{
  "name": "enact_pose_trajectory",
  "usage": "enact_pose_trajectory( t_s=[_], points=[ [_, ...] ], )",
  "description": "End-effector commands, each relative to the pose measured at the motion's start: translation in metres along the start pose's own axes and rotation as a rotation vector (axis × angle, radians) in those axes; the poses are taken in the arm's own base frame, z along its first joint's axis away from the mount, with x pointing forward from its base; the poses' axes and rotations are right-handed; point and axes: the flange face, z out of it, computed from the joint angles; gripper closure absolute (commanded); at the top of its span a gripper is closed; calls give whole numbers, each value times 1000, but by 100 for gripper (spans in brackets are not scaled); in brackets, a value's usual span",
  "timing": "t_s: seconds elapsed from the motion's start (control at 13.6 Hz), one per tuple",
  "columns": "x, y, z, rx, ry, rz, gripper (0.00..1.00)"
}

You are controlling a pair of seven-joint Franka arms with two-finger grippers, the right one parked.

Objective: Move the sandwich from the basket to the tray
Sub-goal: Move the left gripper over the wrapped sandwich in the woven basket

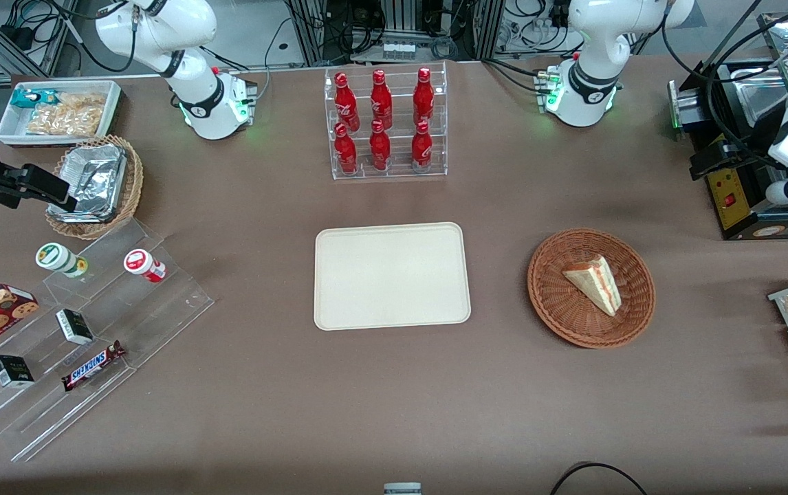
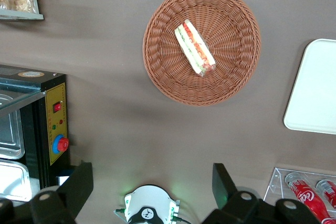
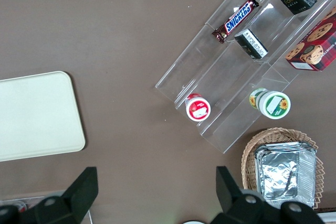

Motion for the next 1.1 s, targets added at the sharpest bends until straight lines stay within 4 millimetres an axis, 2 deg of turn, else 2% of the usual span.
enact_pose_trajectory(
  t_s=[0.0,0.07,0.22,0.37,0.59,0.95,1.03],
  points=[
    [0,4,0,1,7,23,0],
    [2,5,4,-5,-3,24,0],
    [16,10,27,1,-56,31,0],
    [27,27,53,9,-76,58,0],
    [40,47,116,18,-97,88,0],
    [54,58,219,5,-34,102,0],
    [55,66,235,2,-14,113,0]
  ],
)
